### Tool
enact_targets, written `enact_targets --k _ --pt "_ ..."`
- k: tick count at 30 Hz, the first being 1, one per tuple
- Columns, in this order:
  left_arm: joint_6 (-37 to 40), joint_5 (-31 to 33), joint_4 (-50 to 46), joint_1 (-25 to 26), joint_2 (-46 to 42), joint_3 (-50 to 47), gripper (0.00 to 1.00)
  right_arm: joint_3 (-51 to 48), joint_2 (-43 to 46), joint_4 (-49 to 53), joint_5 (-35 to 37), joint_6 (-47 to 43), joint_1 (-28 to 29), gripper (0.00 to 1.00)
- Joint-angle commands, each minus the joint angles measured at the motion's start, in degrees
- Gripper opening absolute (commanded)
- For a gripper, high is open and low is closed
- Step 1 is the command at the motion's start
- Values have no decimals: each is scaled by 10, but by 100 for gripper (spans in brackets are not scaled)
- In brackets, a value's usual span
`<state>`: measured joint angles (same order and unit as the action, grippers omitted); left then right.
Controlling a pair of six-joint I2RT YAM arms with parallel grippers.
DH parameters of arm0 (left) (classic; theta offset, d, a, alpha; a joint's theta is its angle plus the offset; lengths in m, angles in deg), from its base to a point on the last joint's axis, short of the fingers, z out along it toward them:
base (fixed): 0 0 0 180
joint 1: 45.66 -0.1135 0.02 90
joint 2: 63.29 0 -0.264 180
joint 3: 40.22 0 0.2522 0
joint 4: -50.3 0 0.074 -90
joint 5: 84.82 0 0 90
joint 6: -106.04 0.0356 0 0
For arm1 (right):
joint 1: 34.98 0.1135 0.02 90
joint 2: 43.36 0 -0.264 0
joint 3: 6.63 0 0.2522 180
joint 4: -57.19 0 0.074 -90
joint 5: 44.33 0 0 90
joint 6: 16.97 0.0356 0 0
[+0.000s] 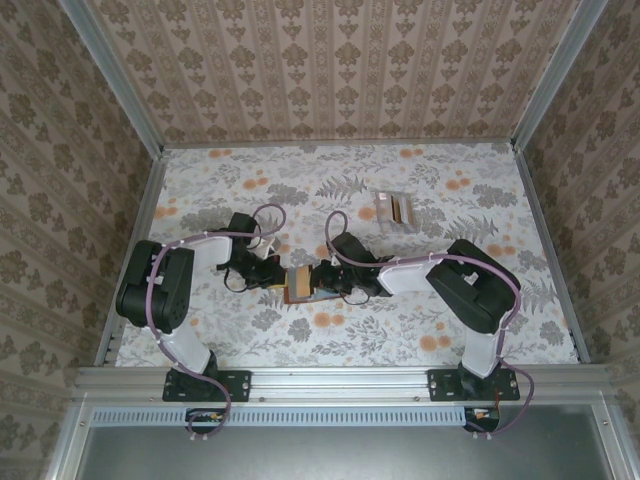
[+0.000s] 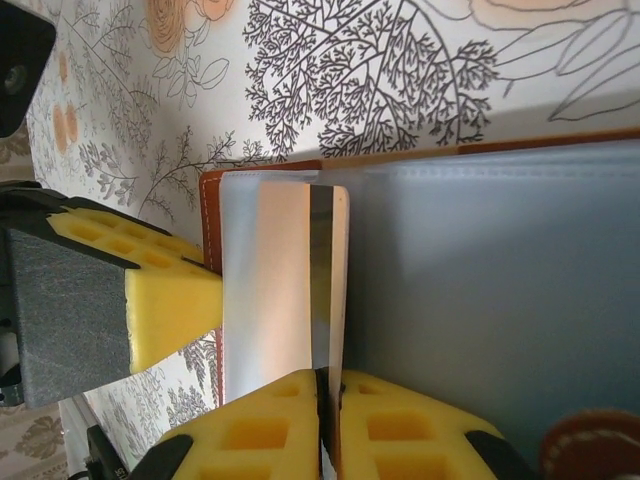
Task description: Put the credit cards into the card holder
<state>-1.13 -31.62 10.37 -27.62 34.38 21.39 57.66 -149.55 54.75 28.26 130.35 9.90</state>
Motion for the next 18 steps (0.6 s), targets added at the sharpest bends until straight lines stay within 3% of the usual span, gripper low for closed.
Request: enact_targets --k 1,7,18 --pt "-5 18 -23 7 14 -16 0 22 -18 62 -5 -20 5 14" --pt "-4 18 -25 7 17 -15 0 26 11 125 -2 -68 0 24" --pt "-7 16 -32 9 28 -16 0 67 15 187 -9 -123 0 28"
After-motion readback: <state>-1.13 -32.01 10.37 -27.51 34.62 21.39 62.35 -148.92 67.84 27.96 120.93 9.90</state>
